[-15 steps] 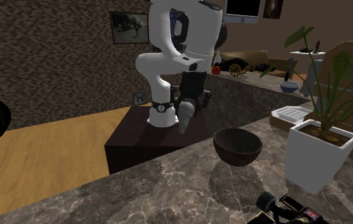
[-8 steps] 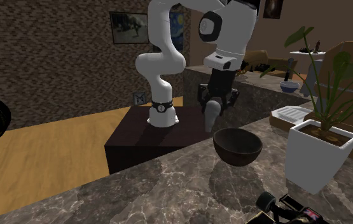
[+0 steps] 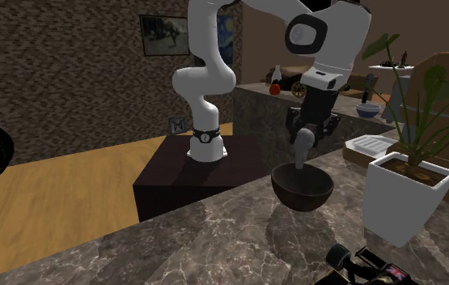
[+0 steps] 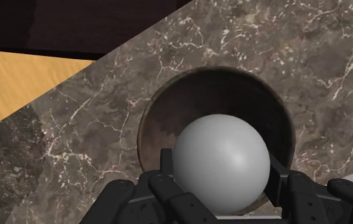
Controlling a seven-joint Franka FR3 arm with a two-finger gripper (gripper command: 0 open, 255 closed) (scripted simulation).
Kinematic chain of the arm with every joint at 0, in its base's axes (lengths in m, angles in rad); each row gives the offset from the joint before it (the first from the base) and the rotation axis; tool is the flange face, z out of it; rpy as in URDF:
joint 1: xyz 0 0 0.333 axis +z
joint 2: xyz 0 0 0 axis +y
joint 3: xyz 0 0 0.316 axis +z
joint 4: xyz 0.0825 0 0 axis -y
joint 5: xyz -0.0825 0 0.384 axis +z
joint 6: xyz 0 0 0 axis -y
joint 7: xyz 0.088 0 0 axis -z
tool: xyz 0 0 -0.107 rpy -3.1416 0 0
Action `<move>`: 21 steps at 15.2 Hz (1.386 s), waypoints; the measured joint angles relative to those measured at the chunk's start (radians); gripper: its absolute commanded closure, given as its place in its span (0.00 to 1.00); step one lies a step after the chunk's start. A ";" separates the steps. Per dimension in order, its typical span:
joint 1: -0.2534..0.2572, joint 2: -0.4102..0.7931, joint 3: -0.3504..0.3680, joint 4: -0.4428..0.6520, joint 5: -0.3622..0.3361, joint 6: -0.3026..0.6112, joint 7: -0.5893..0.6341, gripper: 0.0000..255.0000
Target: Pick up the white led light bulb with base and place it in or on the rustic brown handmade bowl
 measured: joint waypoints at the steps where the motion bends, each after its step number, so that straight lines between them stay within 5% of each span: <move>1: 0.002 0.013 0.004 0.002 -0.006 0.009 0.011 1.00; 14: 0.007 0.148 0.008 -0.054 -0.093 0.175 0.091 1.00; 20: 0.007 0.153 0.007 -0.057 -0.098 0.183 0.093 1.00; 21: 0.007 0.153 0.007 -0.057 -0.098 0.183 0.093 0.00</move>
